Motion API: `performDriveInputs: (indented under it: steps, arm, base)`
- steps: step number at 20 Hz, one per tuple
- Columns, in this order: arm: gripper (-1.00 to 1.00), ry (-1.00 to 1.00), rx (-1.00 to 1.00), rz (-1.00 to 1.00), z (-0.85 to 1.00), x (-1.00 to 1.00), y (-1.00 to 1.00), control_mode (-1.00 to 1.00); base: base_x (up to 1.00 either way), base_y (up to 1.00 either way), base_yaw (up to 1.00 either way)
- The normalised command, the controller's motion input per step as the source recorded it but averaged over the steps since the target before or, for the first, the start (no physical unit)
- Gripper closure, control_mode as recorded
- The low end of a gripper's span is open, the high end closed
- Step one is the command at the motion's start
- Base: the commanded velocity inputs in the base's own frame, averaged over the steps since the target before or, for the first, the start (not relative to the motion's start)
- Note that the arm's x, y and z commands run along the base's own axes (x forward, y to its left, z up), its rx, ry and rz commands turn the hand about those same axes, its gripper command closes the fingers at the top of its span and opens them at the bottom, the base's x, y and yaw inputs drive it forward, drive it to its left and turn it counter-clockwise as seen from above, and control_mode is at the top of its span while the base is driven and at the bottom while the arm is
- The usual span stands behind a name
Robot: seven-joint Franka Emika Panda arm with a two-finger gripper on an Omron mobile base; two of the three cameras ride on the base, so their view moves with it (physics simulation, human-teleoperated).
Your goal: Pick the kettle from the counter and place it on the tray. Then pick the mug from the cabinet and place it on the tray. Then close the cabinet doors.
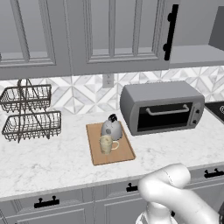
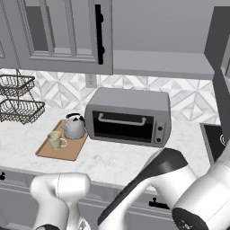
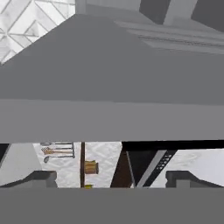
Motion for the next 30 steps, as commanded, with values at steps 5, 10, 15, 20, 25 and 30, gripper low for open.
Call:
performDriveInputs:
  steps: [5, 10, 15, 20, 25, 30]
  arm:
    - [-1.00, 0.23, 0.00, 0.22, 0.03, 0.05, 0.00, -1.00]
    - [-1.00, 0.33, -0.01, 0.21, 0.04, 0.10, 0.01, -1.00]
    - [-1.00, 0.35, -0.02, 0.19, 0.01, 0.19, 0.02, -1.00]
    - [-1.00, 0.36, 0.00, 0.17, 0.00, 0.21, 0.10, -1.00]
    - [-1.00, 0.27, 0.00, 0.15, -0.10, 0.36, 0.31, -1.00]
    - [-1.00, 0.10, 0.00, 0.06, -0.54, 0.68, 0.52, -1.00]
  base:
    - [0.00, 0.00, 0.00]
    - [0.00, 0.00, 0.00]
    - [0.00, 0.00, 0.00]
    - [0.00, 0.00, 0.00]
    - [0.00, 0.00, 0.00]
    - [0.00, 0.00, 0.00]
